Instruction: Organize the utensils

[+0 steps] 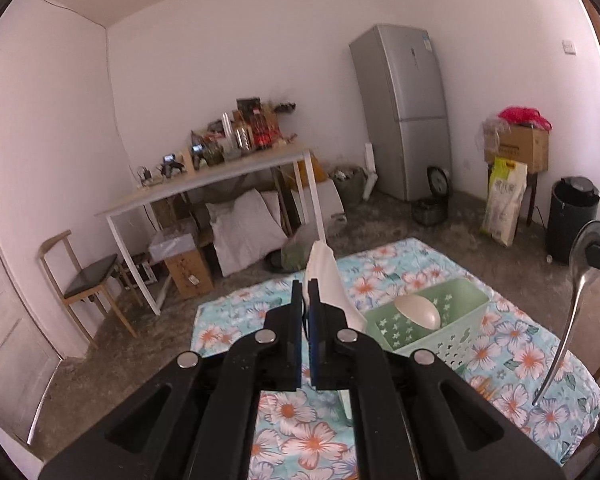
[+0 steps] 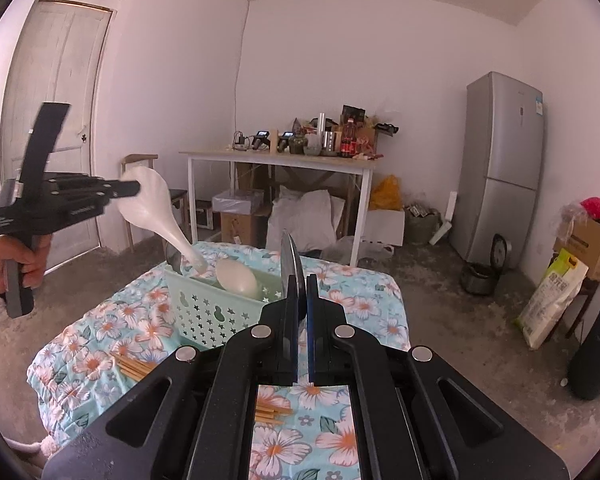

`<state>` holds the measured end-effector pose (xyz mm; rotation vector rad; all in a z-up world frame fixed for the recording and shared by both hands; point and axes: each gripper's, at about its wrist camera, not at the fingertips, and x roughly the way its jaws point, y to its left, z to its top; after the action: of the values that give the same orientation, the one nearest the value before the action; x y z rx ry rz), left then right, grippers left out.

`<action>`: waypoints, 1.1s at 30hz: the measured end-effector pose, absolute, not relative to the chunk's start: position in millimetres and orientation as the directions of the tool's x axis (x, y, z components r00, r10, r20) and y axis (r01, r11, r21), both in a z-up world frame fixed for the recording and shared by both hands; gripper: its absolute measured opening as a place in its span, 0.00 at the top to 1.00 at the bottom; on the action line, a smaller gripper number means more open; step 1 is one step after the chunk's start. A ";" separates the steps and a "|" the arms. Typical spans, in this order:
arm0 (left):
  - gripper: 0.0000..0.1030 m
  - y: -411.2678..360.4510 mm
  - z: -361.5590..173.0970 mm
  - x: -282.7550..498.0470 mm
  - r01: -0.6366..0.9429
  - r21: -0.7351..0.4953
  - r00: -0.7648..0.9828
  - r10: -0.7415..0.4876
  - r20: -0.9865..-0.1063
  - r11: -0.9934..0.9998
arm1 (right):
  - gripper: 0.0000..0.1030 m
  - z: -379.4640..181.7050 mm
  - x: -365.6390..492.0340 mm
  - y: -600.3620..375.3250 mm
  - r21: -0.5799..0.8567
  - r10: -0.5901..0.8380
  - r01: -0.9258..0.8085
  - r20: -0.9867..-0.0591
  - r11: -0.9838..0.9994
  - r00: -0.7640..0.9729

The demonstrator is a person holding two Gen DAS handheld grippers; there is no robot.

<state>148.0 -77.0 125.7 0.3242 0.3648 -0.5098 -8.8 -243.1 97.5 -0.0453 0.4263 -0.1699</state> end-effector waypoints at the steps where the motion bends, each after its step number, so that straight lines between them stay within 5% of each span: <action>1: 0.98 -80.2 122.4 149.4 0.525 0.219 0.810 -0.404 -0.425 0.823 | 0.99 96.9 -9.0 -244.8 -0.075 -0.175 0.158 -0.406 0.985 0.897; 8: 0.98 -101.8 111.7 169.4 0.541 0.217 0.772 -0.378 -0.510 0.813 | 0.98 94.3 -8.5 -253.3 -0.052 -0.182 0.176 -0.400 0.983 0.898; 19: 0.93 -94.5 110.5 195.0 0.593 -0.023 0.662 -0.504 -0.554 0.805 | 0.98 91.6 -4.6 -256.1 -0.050 -0.184 0.179 -0.398 0.983 0.899; 27: 0.53 -73.3 125.8 183.3 0.578 -0.101 0.710 -0.560 -0.427 0.810 | 0.98 97.0 1.4 -256.9 -0.042 -0.197 0.196 -0.391 0.980 0.899; 33: 0.36 -46.0 121.2 156.4 0.554 -0.107 0.753 -0.551 -0.359 0.826 | 0.98 123.2 8.0 -263.1 -0.024 -0.211 0.214 -0.312 0.976 0.926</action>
<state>156.4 -46.0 121.2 0.0062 0.3895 -0.6029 8.0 -263.1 123.2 0.0106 0.3187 -0.2182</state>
